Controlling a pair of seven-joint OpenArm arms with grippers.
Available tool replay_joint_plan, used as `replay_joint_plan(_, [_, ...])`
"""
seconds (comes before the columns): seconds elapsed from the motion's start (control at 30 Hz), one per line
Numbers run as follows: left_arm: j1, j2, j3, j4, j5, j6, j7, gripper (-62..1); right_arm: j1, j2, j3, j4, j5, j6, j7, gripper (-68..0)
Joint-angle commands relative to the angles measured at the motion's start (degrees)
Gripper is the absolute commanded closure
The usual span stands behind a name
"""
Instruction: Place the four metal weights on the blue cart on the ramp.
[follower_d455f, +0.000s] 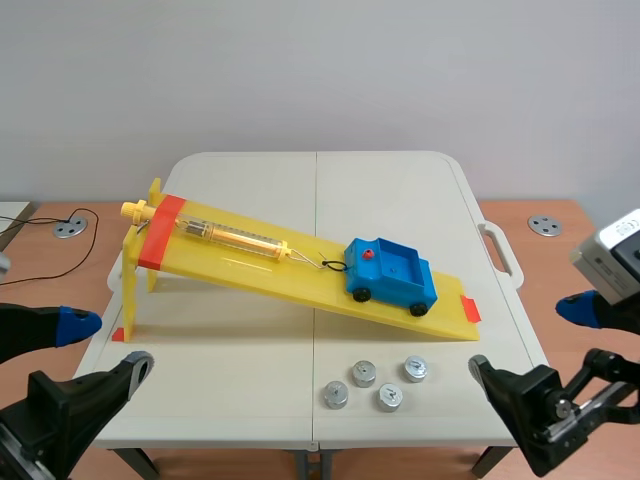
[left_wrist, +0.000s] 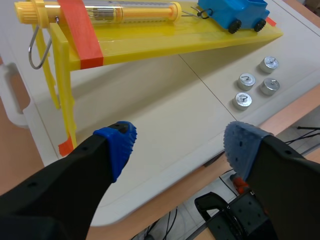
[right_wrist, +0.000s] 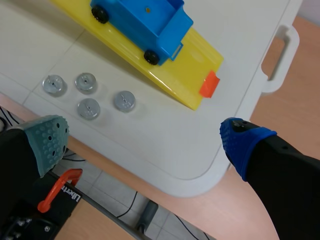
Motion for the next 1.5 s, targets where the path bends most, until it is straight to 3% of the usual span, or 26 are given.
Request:
replay_joint_plan(0.0, [-0.5, 1.5, -1.0, 4.3, -4.2, -2.1, -5.9, -33.8, 3.2, 0.0, -1.0, 2.2, 2.0, -1.0, 5.5, -62.3])
replay_joint_plan(0.2, [-0.7, 3.4, -1.0, 4.3, -4.2, -2.1, -4.5, -15.6, 5.4, -2.8, -5.2, 1.8, 1.9, -1.0, 4.8, -59.1])
replay_joint_plan(0.4, [-3.5, 5.7, -1.0, 4.0, -4.2, -2.1, 0.8, -3.2, 8.2, -6.0, -8.3, -2.3, 1.8, -1.0, 2.4, -51.6])
replay_joint_plan(0.63, [-4.8, 8.3, -0.9, 3.9, -4.2, -2.1, 2.0, -2.6, 12.1, -9.0, -11.3, -6.1, -0.9, -0.3, 2.4, -39.6])
replay_joint_plan(0.9, [-5.1, 9.1, -0.9, 3.9, -4.2, -2.1, 2.0, -2.6, 17.2, -12.0, -16.5, -11.8, -1.2, -0.4, 2.6, -39.5])
replay_joint_plan(1.17, [-5.1, 9.1, -0.9, 3.9, -4.2, -2.1, 2.0, -2.6, 20.5, -15.0, -20.9, -15.1, -10.7, -0.8, 3.1, -39.5])
replay_joint_plan(1.47, [-5.1, 9.1, -0.9, 3.9, -4.2, -2.1, 2.0, -2.6, 23.3, -16.0, -25.5, -19.0, -15.3, -3.1, 4.8, -39.4])
